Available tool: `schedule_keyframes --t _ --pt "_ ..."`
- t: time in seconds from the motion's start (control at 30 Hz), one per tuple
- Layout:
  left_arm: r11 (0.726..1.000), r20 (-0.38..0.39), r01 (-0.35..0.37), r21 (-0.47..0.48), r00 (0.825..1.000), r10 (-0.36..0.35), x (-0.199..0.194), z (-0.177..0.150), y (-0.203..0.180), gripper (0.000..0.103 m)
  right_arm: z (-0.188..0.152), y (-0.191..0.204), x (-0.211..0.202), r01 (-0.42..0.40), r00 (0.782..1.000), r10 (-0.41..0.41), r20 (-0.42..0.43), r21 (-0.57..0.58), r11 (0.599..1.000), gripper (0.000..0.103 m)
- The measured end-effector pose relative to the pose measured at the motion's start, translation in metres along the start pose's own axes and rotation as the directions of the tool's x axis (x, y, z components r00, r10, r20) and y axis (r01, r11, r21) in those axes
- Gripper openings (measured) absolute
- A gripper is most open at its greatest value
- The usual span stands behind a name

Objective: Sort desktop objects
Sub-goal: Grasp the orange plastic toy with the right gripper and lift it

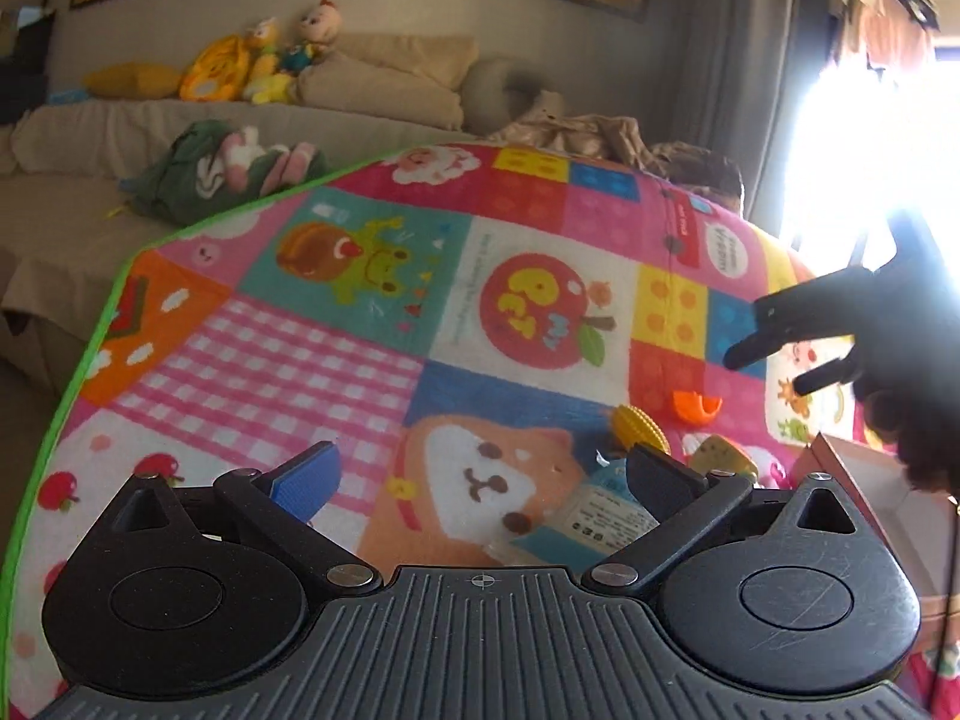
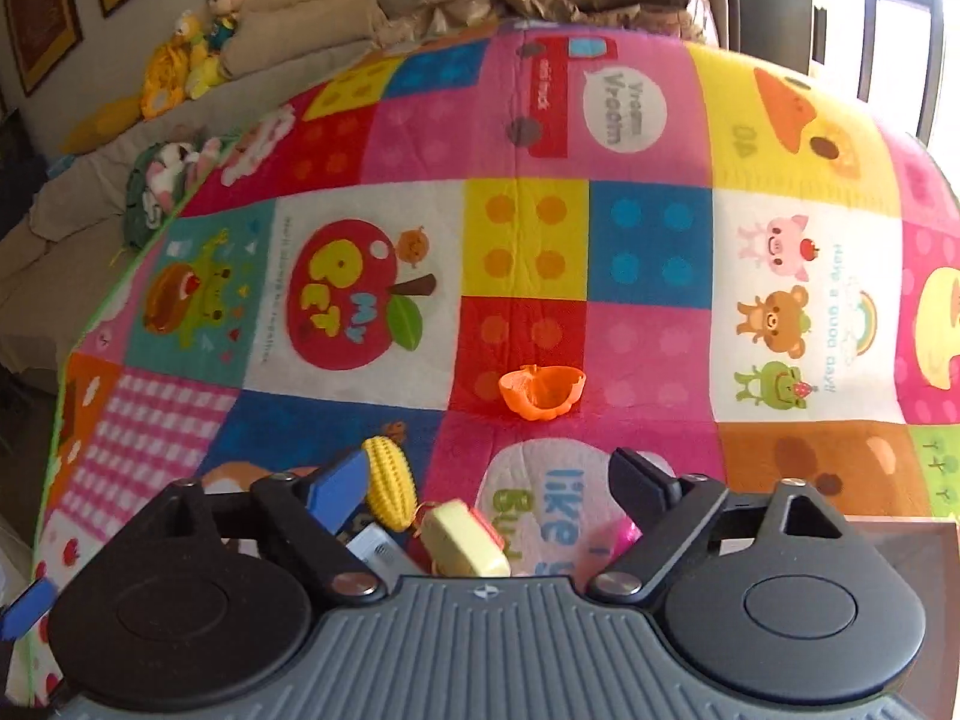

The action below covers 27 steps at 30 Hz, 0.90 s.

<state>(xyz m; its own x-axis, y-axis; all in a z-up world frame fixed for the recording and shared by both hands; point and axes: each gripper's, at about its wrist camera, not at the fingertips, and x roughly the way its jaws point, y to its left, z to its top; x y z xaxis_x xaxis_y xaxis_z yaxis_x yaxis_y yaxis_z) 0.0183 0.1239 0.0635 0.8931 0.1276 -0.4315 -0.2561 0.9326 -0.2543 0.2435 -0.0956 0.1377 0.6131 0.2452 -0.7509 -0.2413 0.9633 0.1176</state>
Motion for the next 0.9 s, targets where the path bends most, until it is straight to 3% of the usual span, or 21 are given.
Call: schedule_keyframes --t 0.13,0.23,0.3,0.47,0.63,0.67,0.83,0.9 --pt "1.0 -0.006 0.005 -0.009 1.0 -0.005 0.007 -0.01 0.004 0.103 0.023 -0.003 0.083 0.141 0.987 -0.139 -0.084 0.026 0.99 0.086" --pt "0.999 -0.013 0.013 -0.035 1.0 -0.013 0.014 -0.015 0.009 0.103 0.027 -0.012 0.12 0.16 0.98 -0.149 -0.129 0.076 0.984 0.082" --pt "0.998 -0.029 0.015 -0.055 0.999 -0.017 0.019 -0.018 0.012 0.103 0.03 -0.017 0.135 0.142 0.978 -0.122 -0.167 0.114 0.983 0.059" --pt "0.999 -0.073 0.003 -0.044 0.997 -0.006 0.025 -0.023 0.014 0.103 0.02 -0.011 0.128 0.12 0.975 -0.108 -0.194 0.052 0.991 0.057" --pt "0.999 -0.065 0.043 0.026 0.997 -0.042 0.017 -0.025 0.002 0.103 -0.024 0.007 0.065 -0.045 0.972 0.033 -0.232 -0.043 0.998 0.056" --pt "0.996 -0.067 0.066 0.061 0.996 -0.061 0.014 -0.026 -0.004 0.103 -0.036 0.011 0.053 -0.082 0.965 0.067 -0.253 -0.052 0.995 0.047" --pt "0.959 -0.11 0.204 0.199 0.977 -0.185 -0.011 -0.042 -0.036 0.103 -0.076 0.021 0.01 -0.251 0.913 0.24 -0.33 0.009 0.968 0.046" --pt "0.943 -0.148 0.245 0.226 0.965 -0.216 -0.019 -0.051 -0.045 0.103 -0.09 0.027 -0.008 -0.345 0.874 0.336 -0.35 0.04 0.938 0.045"
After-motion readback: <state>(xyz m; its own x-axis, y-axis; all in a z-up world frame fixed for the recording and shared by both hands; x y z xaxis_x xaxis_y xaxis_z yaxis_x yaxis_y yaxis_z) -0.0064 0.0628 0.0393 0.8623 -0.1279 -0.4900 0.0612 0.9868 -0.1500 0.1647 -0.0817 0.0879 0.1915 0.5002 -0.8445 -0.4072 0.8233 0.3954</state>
